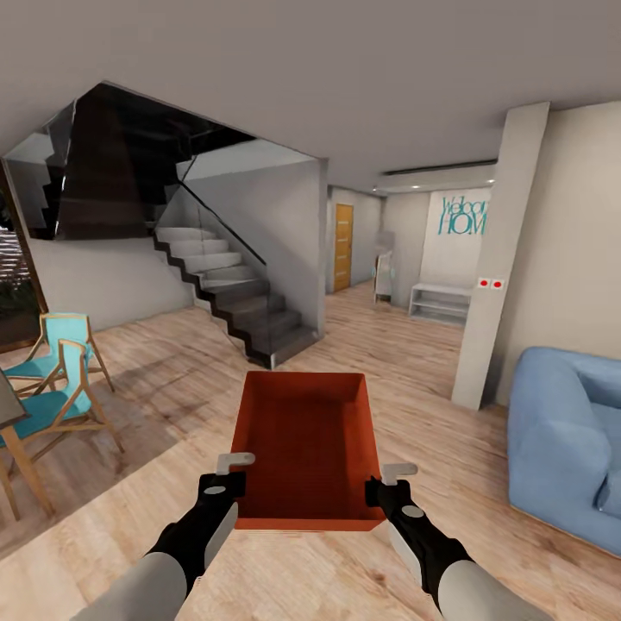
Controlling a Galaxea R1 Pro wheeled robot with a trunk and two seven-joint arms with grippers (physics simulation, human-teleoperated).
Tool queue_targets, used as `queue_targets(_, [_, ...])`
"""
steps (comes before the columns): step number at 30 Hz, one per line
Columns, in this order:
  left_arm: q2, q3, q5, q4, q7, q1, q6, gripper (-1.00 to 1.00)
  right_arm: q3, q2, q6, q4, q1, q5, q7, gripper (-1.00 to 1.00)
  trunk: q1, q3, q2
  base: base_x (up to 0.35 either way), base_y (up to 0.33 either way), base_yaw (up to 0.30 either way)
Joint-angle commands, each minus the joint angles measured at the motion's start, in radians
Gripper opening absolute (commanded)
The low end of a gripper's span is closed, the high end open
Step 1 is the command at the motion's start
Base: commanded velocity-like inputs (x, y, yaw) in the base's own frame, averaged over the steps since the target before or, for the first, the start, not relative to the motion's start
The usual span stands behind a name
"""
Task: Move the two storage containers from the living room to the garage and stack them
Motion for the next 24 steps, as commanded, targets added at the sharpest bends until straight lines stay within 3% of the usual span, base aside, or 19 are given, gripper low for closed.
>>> queue_targets(1, [0.002,0.010,0.016,-0.001,0.011,-0.001,0.006,-1.00,-0.006,-0.006,-0.004,-0.002,0.000,0.002,-0.008,-1.00,0.001,0.000,-0.001,0.332,0.000,-0.011])
queue_targets(24, [0.000,0.010,0.017,0.000,0.011,0.000,0.005,-1.00,-0.008,-0.010,-0.008,0.004,0.000,0.003,-0.013,-1.00,0.001,0.000,-0.001,0.332,0.000,0.000])
